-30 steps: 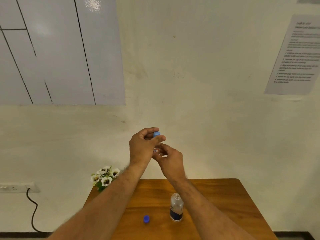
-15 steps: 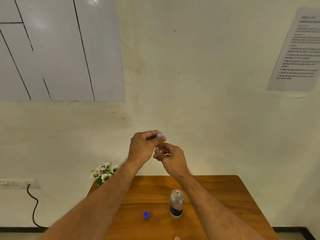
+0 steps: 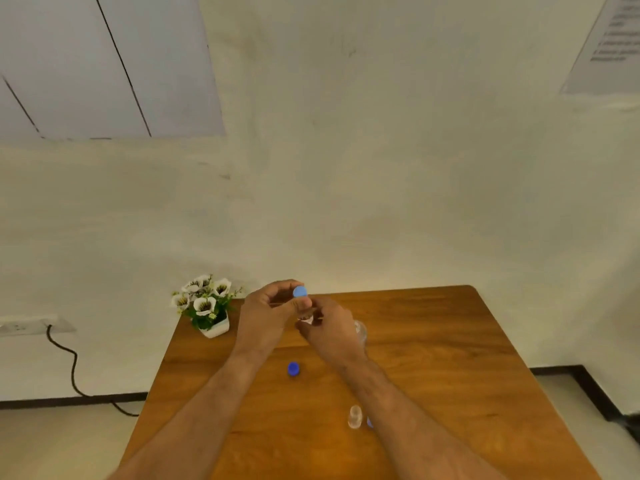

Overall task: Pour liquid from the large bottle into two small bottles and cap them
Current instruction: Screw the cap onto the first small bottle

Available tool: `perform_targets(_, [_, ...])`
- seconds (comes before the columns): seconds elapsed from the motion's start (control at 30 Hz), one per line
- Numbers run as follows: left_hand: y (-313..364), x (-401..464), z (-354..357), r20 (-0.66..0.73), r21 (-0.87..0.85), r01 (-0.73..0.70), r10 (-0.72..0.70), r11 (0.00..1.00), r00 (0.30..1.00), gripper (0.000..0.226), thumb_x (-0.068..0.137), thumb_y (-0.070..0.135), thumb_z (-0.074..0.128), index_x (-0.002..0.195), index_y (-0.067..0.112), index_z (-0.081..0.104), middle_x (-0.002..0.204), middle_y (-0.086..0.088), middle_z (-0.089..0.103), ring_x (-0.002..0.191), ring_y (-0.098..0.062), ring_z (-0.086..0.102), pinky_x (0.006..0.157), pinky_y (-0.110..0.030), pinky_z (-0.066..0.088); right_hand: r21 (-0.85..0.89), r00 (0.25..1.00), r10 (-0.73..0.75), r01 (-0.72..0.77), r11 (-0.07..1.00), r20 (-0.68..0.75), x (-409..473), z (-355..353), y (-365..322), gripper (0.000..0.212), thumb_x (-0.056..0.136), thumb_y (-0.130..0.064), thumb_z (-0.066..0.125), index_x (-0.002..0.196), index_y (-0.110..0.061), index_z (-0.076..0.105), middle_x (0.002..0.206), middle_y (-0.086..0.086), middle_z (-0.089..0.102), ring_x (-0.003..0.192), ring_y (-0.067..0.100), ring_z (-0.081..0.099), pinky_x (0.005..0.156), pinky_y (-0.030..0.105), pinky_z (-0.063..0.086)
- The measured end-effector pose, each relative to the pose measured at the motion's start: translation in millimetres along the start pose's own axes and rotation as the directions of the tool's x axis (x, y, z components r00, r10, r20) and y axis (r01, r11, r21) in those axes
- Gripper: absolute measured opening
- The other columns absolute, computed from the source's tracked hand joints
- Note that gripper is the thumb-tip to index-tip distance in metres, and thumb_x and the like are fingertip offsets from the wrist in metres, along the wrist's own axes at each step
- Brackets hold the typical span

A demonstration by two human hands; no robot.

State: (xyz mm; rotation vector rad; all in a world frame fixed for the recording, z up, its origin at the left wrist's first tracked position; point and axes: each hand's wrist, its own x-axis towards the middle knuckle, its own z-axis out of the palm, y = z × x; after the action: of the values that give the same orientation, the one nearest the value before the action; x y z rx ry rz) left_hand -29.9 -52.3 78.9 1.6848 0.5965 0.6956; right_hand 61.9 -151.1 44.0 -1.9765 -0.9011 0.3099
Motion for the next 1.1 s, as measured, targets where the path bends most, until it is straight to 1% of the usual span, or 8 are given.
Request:
perform_targets(0.13, [-40.6, -19.4, -5.8, 0.06, 0.04, 0.069, -0.071, 0.997, 0.996, 0.032, 0.074, 0.02, 0.084, 0.101, 0.034, 0.075, 0.099, 0.01, 0.076, 0.095, -0.01, 0.071, 0.082, -0.03, 0.057, -0.038, 0.995, 0.062, -0.059, 0.998, 0.082, -20.0, 31.2, 25.5, 0.027, 0.086, -0.026, 0.072, 0.112, -0.026, 0.066, 0.096, -0.009, 0.069, 0.082, 0.007, 0.064, 0.069, 0.025, 0.056])
perform_targets(0.27, [-79.1, -42.6, -15.1, 0.086, 0.008, 0.145, -0.145, 0.989, 0.986, 0.045, 0.088, 0.016, 0.07, 0.129, 0.029, 0.059, 0.118, 0.003, 0.07, 0.113, -0.009, 0.064, 0.094, -0.037, 0.052, -0.118, 0.979, 0.129, -0.112, 0.987, 0.155, -40.0, 61.7, 51.2, 0.032, 0.084, -0.025, 0.071, 0.115, -0.024, 0.062, 0.099, -0.001, 0.066, 0.086, 0.015, 0.06, 0.073, 0.029, 0.05])
perform_targets(0.4, [-117.6, -68.9, -30.9, 0.039, 0.091, 0.261, -0.266, 0.961, 0.963, 0.045, 0.096, 0.007, 0.056, 0.133, 0.033, 0.056, 0.121, 0.012, 0.068, 0.116, -0.001, 0.06, 0.098, -0.031, 0.048, -0.142, 0.936, 0.26, -0.231, 0.962, 0.236, -65.5, 94.2, 72.4, 0.044, 0.087, -0.02, 0.071, 0.127, -0.027, 0.053, 0.109, -0.002, 0.065, 0.098, 0.015, 0.062, 0.084, 0.035, 0.055])
perform_targets(0.53, [-149.1, -91.3, -47.1, -0.011, 0.182, 0.396, -0.4, 0.9, 0.916, 0.04, 0.102, 0.013, 0.045, 0.134, 0.033, 0.057, 0.121, 0.019, 0.067, 0.119, 0.005, 0.055, 0.1, -0.02, 0.042, -0.18, 0.885, 0.351, -0.308, 0.934, 0.308, -81.2, 124.8, 88.7, 0.045, 0.089, -0.022, 0.07, 0.13, -0.027, 0.052, 0.111, -0.003, 0.065, 0.098, 0.012, 0.062, 0.085, 0.03, 0.055])
perform_targets(0.7, [-166.4, -108.8, -62.3, -0.061, 0.248, 0.448, -0.448, 0.859, 0.892, 0.036, 0.101, 0.027, 0.051, 0.137, 0.025, 0.055, 0.122, 0.014, 0.068, 0.102, 0.02, 0.056, 0.081, -0.002, 0.044, -0.221, 0.889, 0.338, -0.279, 0.935, 0.308, -90.7, 149.2, 99.6, 0.043, 0.088, -0.022, 0.071, 0.128, -0.022, 0.057, 0.12, -0.005, 0.059, 0.107, 0.013, 0.058, 0.093, 0.029, 0.05])
perform_targets(0.93, [-171.6, -107.9, -69.4, -0.054, 0.299, 0.453, -0.459, 0.84, 0.887, 0.036, 0.101, 0.027, 0.052, 0.135, 0.02, 0.058, 0.121, 0.009, 0.07, 0.103, 0.016, 0.057, 0.09, -0.006, 0.042, -0.215, 0.905, 0.313, -0.257, 0.942, 0.288, -90.1, 162.9, 101.6, 0.042, 0.086, -0.015, 0.073, 0.124, -0.021, 0.057, 0.117, -0.005, 0.059, 0.103, 0.011, 0.058, 0.094, 0.031, 0.051])
perform_targets(1.03, [-166.8, -105.9, -69.3, -0.066, 0.317, 0.436, -0.439, 0.842, 0.896, 0.035, 0.1, 0.029, 0.051, 0.134, 0.02, 0.059, 0.12, 0.01, 0.07, 0.103, 0.013, 0.058, 0.094, -0.018, 0.049, -0.193, 0.878, 0.367, -0.32, 0.927, 0.307, -89.8, 160.3, 101.0, 0.06, 0.083, -0.003, 0.069, 0.136, -0.023, 0.049, 0.129, -0.003, 0.057, 0.115, 0.013, 0.056, 0.098, 0.022, 0.043])
perform_targets(1.1, [-160.9, -100.8, -69.2, -0.09, 0.322, 0.424, -0.418, 0.847, 0.904, 0.032, 0.1, 0.029, 0.052, 0.129, 0.021, 0.062, 0.115, 0.01, 0.072, 0.108, 0.001, 0.063, 0.093, -0.022, 0.051, -0.178, 0.847, 0.426, -0.389, 0.904, 0.316, -86.7, 155.6, 96.5, 0.071, 0.082, 0.004, 0.063, 0.144, -0.023, 0.04, 0.134, 0.001, 0.055, 0.121, 0.016, 0.053, 0.099, 0.024, 0.043])
